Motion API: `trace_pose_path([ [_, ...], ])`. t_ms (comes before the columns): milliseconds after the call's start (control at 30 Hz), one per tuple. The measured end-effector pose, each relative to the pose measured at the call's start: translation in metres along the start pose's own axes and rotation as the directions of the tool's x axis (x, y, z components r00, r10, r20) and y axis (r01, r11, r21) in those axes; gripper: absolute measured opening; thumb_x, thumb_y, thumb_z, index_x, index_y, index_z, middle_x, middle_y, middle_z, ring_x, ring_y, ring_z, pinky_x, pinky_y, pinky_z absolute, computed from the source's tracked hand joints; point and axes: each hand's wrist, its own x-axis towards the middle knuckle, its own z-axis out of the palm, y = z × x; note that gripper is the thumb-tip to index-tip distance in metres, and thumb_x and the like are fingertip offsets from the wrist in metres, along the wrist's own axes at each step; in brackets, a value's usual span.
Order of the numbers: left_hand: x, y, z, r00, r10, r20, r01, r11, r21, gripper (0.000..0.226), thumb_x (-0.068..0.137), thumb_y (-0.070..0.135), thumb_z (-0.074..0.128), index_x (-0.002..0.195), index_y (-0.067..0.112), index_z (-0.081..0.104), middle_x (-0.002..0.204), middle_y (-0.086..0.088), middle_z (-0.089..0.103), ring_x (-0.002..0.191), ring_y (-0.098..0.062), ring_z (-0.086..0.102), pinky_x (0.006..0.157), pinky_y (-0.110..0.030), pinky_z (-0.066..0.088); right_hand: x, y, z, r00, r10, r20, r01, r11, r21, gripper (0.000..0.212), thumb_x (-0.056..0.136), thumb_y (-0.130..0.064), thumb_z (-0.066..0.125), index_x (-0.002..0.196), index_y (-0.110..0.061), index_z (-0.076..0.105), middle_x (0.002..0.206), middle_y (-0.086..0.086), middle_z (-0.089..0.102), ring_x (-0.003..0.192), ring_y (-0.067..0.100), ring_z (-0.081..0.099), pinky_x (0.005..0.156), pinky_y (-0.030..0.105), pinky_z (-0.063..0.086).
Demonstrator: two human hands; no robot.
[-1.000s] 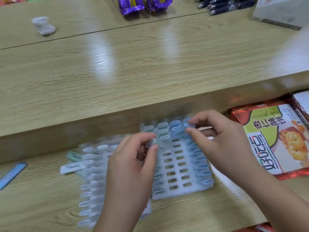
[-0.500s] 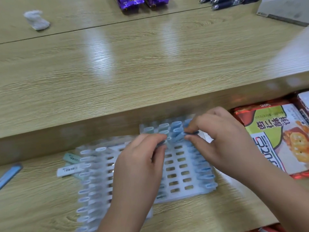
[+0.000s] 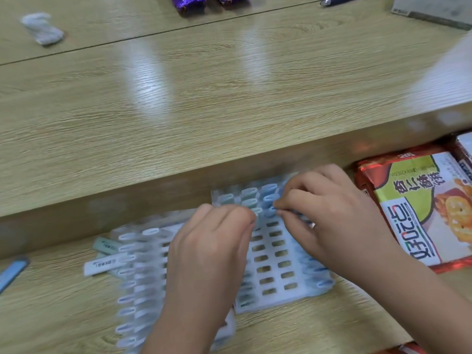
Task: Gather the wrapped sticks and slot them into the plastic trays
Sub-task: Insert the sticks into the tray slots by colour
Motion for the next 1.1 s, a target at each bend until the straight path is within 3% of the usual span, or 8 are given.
trace_pose_path([
  [267, 0.0, -0.002, 0.002, 0.999, 0.005, 0.053, -0.005, 1.0, 0.004, 0.01, 0.085, 0.025, 0.072, 0.089, 0.018, 0.077, 0.095, 0.002, 0.063, 0.083, -0.022, 0.054, 0.059, -0.037, 0.049, -0.008, -0.002, 0.003, 0.999, 0.041, -0.001, -0.041, 0.998, 0.056, 0.008, 0.09, -0.024, 0.068, 0.088, -0.019, 0.073, 0.097, -0.005, 0.062, 0.086, 0.022, 0.053, 0.056, 0.037, 0.049],
  [467, -0.016, -0.005, -0.011, 1.0, -0.007, 0.023, 0.007, 1.0, -0.005, 0.016, 0.094, 0.026, 0.067, 0.104, 0.018, 0.076, 0.106, -0.003, 0.065, 0.09, -0.025, 0.055, 0.073, -0.042, 0.05, -0.01, -0.019, -0.001, 0.996, 0.009, -0.088, -0.014, 0.999, -0.05, 0.021, 0.091, -0.022, 0.061, 0.101, -0.013, 0.077, 0.098, 0.004, 0.068, 0.087, 0.031, 0.059, 0.076, 0.04, 0.048],
  [600, -0.051, -0.041, -0.044, 0.989, -0.13, -0.078, 0.123, 0.989, -0.088, 0.02, 0.097, 0.028, 0.061, 0.111, 0.02, 0.072, 0.109, 0.006, 0.063, 0.099, -0.017, 0.057, 0.084, -0.031, 0.047, -0.004, -0.079, 0.007, 0.994, 0.0, -0.112, 0.012, 0.994, 0.105, 0.019, 0.09, -0.021, 0.061, 0.1, -0.014, 0.076, 0.099, -0.001, 0.07, 0.089, 0.023, 0.061, 0.084, 0.029, 0.044],
  [700, -0.084, -0.085, -0.073, 0.936, -0.306, -0.172, 0.283, 0.948, -0.145, 0.019, 0.095, 0.028, 0.059, 0.11, 0.023, 0.071, 0.107, 0.012, 0.059, 0.096, -0.015, 0.059, 0.082, -0.029, 0.049, 0.007, -0.136, 0.027, 0.997, -0.071, -0.035, 0.077, 0.972, 0.221, 0.017, 0.09, -0.022, 0.063, 0.103, -0.017, 0.074, 0.101, -0.005, 0.069, 0.091, 0.021, 0.063, 0.083, 0.027, 0.046],
  [833, -0.12, -0.141, -0.097, 0.82, -0.557, -0.133, 0.55, 0.83, -0.093, 0.027, 0.088, 0.015, 0.072, 0.113, 0.023, 0.069, 0.108, 0.006, 0.061, 0.092, -0.022, 0.06, 0.076, -0.046, 0.055, 0.035, -0.201, 0.061, 0.985, -0.144, 0.09, 0.119, 0.964, 0.236, 0.02, 0.091, -0.028, 0.064, 0.108, -0.02, 0.071, 0.105, -0.008, 0.069, 0.094, 0.02, 0.063, 0.082, 0.029, 0.048],
  [933, -0.132, -0.174, -0.111, 0.801, -0.59, -0.099, 0.596, 0.802, 0.041, 0.033, 0.086, 0.017, 0.074, 0.118, 0.014, 0.069, 0.113, -0.007, 0.063, 0.1, -0.032, 0.06, 0.087, -0.046, 0.051, 0.061, -0.241, 0.083, 0.945, -0.171, 0.278, 0.145, 0.983, 0.111, 0.021, 0.089, -0.03, 0.064, 0.109, -0.023, 0.068, 0.102, -0.008, 0.068, 0.094, 0.021, 0.06, 0.073, 0.033, 0.053],
  [1033, -0.138, -0.209, -0.121, 0.778, -0.621, -0.1, 0.628, 0.757, 0.183, 0.039, 0.086, 0.016, 0.073, 0.124, 0.009, 0.067, 0.124, -0.018, 0.061, 0.108, -0.041, 0.057, 0.093, -0.049, 0.047, 0.085, -0.275, 0.105, 0.87, -0.085, 0.485, 0.196, 0.963, -0.182, 0.022, 0.081, -0.023, 0.068, 0.103, -0.023, 0.064, 0.095, -0.006, 0.065, 0.09, 0.02, 0.058, 0.061, 0.029, 0.036],
  [1100, -0.14, -0.228, -0.127, 0.758, -0.646, -0.09, 0.646, 0.726, 0.236, 0.044, 0.085, 0.014, 0.072, 0.127, 0.007, 0.065, 0.129, -0.02, 0.06, 0.111, -0.043, 0.056, 0.093, -0.051, 0.045, 0.094, -0.289, 0.118, 0.829, 0.027, 0.558, 0.158, 0.947, -0.281, 0.035, 0.081, -0.005, 0.044, 0.109, -0.016, 0.061, 0.104, 0.003, 0.064, 0.098, 0.025, 0.057, 0.067, 0.031, 0.028],
])
